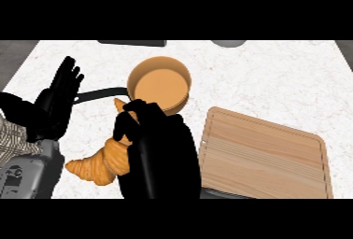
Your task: Pick the croissant from the cutting board and place it in the pot
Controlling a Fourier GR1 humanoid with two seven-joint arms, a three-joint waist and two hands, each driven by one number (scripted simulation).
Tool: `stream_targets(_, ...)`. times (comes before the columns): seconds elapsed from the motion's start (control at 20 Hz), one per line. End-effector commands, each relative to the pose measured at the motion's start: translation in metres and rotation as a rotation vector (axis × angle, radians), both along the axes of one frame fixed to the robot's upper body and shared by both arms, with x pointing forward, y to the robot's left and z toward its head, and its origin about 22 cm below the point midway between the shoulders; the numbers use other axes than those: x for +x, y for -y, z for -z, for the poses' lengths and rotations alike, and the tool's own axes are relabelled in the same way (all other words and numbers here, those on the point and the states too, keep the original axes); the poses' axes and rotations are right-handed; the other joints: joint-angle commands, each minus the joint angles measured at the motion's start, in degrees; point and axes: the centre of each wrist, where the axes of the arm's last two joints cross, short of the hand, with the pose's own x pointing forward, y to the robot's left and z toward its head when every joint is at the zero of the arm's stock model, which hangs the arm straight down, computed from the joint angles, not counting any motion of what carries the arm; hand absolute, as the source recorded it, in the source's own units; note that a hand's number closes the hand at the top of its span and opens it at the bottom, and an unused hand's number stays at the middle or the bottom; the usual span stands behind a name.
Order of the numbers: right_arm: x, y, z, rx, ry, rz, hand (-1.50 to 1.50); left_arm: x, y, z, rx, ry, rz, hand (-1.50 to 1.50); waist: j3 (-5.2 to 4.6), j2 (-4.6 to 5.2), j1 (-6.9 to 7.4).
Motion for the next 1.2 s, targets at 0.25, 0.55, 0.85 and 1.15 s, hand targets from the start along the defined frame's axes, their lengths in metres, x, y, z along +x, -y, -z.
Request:
stream_targets(0.25, 0.044, -0.033, -0.042, 0.148, -0.062, 0.171, 1.50, 0.000, -0.004, 0.001, 0.007, 0.013, -0.001, 0.00, 0.09, 0.89, 0.48)
stream_targets(0.55, 0.083, -0.031, -0.046, 0.287, -0.090, 0.176, 1.50, 0.005, 0.003, -0.004, 0.002, 0.021, 0.003, 0.00, 0.21, 1.47, 0.32)
stream_targets(0.85, 0.121, -0.048, -0.009, -0.156, 0.051, 0.404, 1.50, -0.004, -0.008, 0.009, 0.000, 0.012, -0.026, 0.00, 0.14, 0.86, -1.64)
stream_targets(1.15, 0.162, -0.037, 0.008, -0.153, -0.008, 0.426, 1.50, -0.003, -0.013, 0.000, 0.018, 0.024, -0.025, 0.00, 0.20, 1.44, -0.58)
